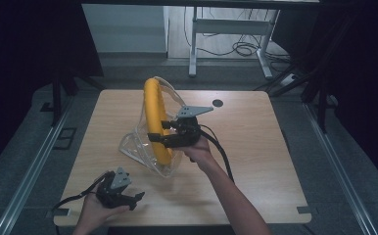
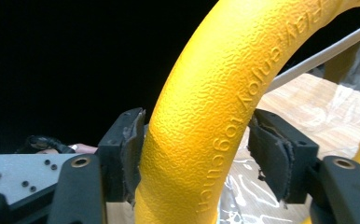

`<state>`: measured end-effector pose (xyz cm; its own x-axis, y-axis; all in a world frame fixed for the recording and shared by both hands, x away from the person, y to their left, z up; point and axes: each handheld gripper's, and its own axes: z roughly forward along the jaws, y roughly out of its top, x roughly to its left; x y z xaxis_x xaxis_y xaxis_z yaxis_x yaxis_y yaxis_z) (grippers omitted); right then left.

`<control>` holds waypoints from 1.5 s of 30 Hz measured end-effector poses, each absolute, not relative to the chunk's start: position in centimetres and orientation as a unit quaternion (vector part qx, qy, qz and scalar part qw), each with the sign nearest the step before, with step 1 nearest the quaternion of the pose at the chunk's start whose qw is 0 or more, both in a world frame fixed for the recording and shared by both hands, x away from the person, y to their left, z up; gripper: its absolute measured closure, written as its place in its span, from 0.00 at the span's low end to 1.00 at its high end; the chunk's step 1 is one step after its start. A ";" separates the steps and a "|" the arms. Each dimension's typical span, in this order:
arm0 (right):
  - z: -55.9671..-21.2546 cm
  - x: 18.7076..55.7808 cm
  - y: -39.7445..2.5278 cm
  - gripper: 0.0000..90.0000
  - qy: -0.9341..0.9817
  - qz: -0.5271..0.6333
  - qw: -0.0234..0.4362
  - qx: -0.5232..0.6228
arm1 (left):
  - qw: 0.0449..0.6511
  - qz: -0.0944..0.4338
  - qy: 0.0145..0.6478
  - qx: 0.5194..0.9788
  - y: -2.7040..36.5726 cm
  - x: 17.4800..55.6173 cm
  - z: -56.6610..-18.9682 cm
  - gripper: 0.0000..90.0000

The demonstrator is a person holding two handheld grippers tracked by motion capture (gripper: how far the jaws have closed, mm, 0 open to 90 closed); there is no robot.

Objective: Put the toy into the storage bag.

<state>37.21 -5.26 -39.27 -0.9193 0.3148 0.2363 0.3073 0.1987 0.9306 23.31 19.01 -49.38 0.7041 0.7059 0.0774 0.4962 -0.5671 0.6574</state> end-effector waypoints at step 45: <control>-45.4 33.0 -17.0 0.31 0.781 0.552 0.094 0.277 | 0.305 0.170 0.348 0.870 18.9 23.3 -49.6 0.18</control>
